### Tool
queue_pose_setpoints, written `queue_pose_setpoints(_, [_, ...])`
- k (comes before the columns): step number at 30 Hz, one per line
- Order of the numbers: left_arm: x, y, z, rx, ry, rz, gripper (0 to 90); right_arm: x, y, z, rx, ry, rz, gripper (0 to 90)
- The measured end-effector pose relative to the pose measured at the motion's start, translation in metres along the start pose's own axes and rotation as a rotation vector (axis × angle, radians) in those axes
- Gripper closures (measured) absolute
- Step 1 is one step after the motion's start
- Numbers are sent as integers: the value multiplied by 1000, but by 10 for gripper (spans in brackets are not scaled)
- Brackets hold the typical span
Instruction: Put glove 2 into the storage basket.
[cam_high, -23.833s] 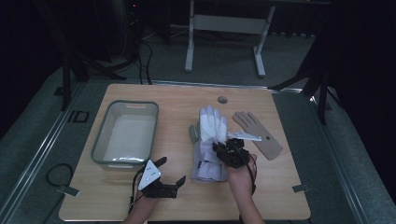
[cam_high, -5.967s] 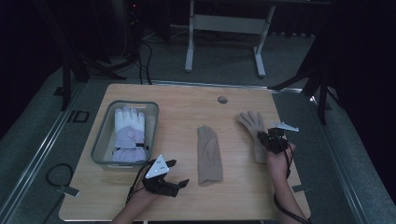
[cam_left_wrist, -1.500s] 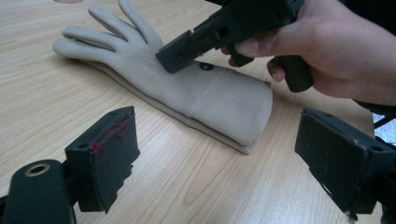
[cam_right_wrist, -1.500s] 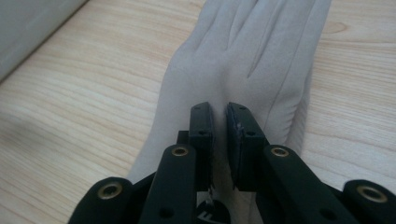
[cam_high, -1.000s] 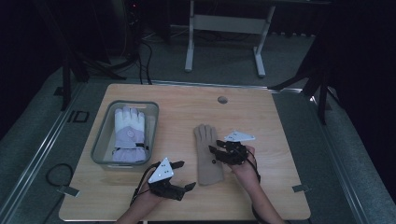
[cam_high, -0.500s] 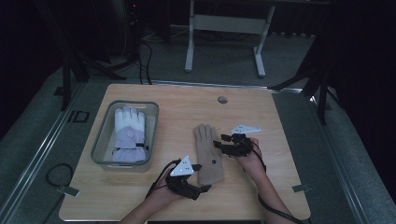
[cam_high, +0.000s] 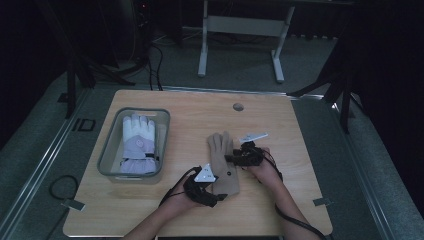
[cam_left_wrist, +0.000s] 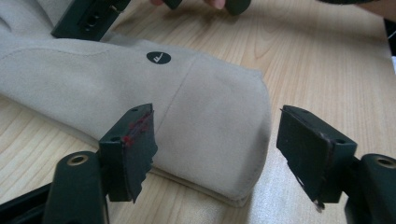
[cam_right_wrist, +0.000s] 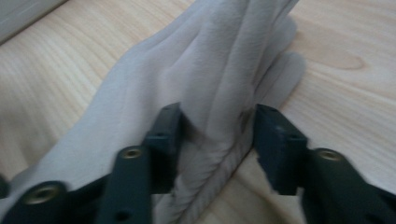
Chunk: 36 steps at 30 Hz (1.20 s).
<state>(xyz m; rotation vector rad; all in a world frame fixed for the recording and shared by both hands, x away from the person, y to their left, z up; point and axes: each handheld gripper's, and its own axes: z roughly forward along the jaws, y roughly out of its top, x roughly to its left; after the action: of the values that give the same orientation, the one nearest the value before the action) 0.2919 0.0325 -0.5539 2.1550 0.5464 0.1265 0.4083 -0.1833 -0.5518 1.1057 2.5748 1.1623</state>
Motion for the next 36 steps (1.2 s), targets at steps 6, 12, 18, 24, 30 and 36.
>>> queue_pose_setpoints(6, [-3, 1, 3, 14, 5, 17, 299, 26, 2, 0, 23, -133, -174, 762])
queue_pose_setpoints(12, [-6, 1, 7, 34, 51, 58, 303, 32, -1, 0, -3, -180, -167, 783])
queue_pose_setpoints(18, [-17, 3, 12, 96, 134, 190, 300, 34, 0, 1, -2, -195, -158, 782])
queue_pose_setpoints(24, [-19, 3, 13, 113, 246, 251, 559, 35, 0, 1, -12, -203, -154, 783])
queue_pose_setpoints(30, [-17, 6, 11, 112, 238, 217, 796, 35, 3, -3, -29, -183, -148, 796])
queue_pose_setpoints(36, [-12, 6, 1, 88, 233, 177, 805, 35, 11, -14, -67, -157, -135, 801])
